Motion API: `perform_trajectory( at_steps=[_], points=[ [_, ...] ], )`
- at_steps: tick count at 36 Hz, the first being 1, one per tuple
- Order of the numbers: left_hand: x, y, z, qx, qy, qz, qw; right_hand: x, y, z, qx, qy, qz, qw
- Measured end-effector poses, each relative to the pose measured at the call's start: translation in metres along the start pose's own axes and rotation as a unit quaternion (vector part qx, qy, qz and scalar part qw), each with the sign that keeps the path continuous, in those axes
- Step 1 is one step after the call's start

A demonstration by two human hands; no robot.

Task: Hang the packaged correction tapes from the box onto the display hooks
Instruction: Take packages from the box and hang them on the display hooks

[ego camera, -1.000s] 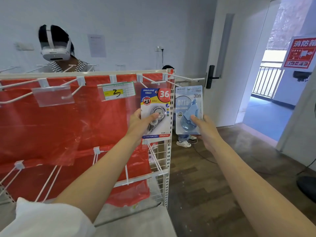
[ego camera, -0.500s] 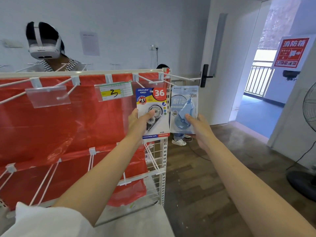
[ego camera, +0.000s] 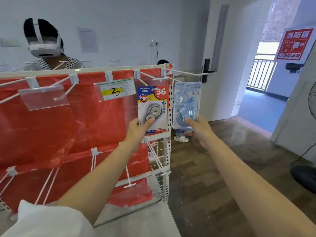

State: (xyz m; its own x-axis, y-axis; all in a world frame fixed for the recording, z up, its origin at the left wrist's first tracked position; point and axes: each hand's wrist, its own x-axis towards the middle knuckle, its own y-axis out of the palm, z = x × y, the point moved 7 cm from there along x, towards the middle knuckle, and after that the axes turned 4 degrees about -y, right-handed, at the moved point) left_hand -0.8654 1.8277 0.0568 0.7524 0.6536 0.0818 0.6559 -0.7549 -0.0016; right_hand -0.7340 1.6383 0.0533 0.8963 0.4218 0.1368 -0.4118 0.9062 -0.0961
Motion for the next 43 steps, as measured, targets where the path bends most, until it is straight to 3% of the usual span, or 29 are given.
perform_trajectory(
  at_steps=[14,31,43],
  points=[
    [0.068,-0.017,0.014,0.049,-0.026,-0.05,0.997,0.052,0.04,0.004,-0.078,-0.009,0.028,0.996],
    [0.136,-0.038,0.019,0.105,-0.032,-0.075,0.991,0.116,0.065,0.003,-0.079,-0.043,-0.072,0.993],
    [0.135,-0.041,0.007,0.114,-0.041,-0.075,0.99,0.127,0.075,0.008,-0.102,-0.04,-0.073,0.991]
  ],
)
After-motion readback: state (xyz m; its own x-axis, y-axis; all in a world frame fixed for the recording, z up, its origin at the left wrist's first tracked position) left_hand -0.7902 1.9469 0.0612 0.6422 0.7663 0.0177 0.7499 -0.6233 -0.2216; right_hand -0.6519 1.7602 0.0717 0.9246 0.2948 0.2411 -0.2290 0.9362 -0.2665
